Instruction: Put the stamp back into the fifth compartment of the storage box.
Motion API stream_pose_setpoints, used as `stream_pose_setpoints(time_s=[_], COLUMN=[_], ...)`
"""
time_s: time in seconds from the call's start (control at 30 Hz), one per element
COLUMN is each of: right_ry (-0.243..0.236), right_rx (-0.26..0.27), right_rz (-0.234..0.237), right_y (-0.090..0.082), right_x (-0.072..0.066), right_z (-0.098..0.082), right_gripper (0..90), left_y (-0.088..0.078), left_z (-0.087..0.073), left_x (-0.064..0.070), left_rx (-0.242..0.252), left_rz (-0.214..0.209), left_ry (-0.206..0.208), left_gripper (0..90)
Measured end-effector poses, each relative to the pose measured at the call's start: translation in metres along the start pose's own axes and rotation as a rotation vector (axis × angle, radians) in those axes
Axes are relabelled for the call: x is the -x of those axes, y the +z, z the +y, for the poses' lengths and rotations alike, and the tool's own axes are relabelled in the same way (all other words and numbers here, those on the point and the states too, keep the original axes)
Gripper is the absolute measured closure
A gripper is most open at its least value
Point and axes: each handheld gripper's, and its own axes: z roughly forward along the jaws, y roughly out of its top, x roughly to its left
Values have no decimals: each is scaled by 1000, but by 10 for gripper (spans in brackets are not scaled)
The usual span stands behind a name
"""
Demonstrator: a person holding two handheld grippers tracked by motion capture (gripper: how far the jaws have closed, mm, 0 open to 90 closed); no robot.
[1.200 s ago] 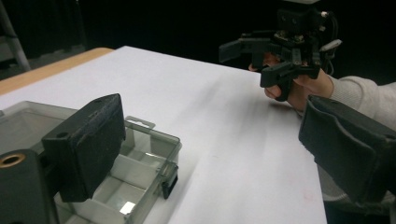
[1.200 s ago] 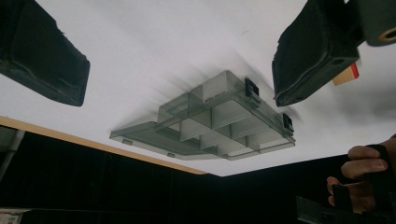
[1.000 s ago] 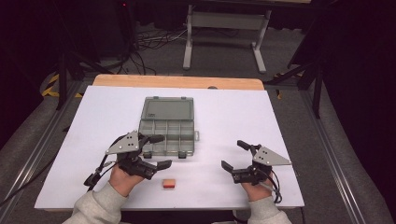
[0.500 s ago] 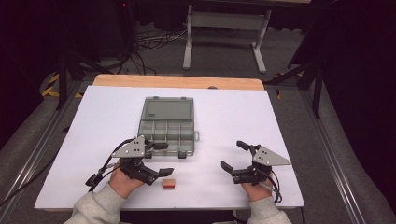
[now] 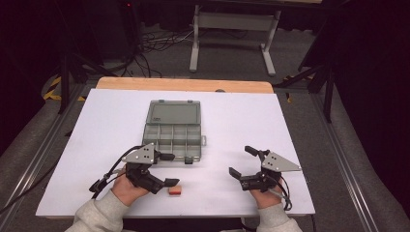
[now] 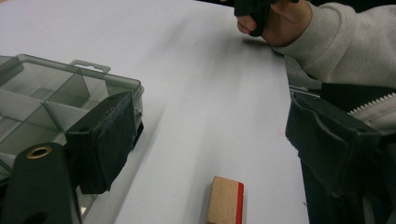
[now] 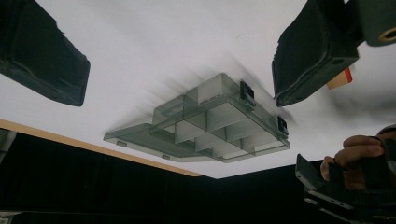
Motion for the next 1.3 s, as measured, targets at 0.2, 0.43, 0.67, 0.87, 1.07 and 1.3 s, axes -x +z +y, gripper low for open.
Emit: stream_pose_setpoints(time_s=[0.2, 0.43, 0.67, 0.87, 1.07, 1.3], right_ry=[0, -1, -2, -3, -2, -3], right_rx=[-1, -2, -3, -4, -2, -4], right_rz=[4, 5, 4, 8, 9, 16], right_y=[0, 1, 1, 1, 1, 1], right_x=[0, 0, 0, 0, 0, 0], right_z=[0, 0, 0, -1, 0, -1], right_gripper=[50, 49, 49, 49, 49, 49], left_y=[2, 3, 7, 12, 16, 19], left_z=[-4, -5, -8, -10, -11, -11], left_x=[0, 0, -1, -1, -2, -1], left_rx=[-55, -111, -179, -233, -257, -308], left_rz=[-17, -26, -32, -48, -75, -103], left_ry=[3, 13, 11, -5, -4, 0], left_gripper=[199, 215, 216, 220, 233, 260])
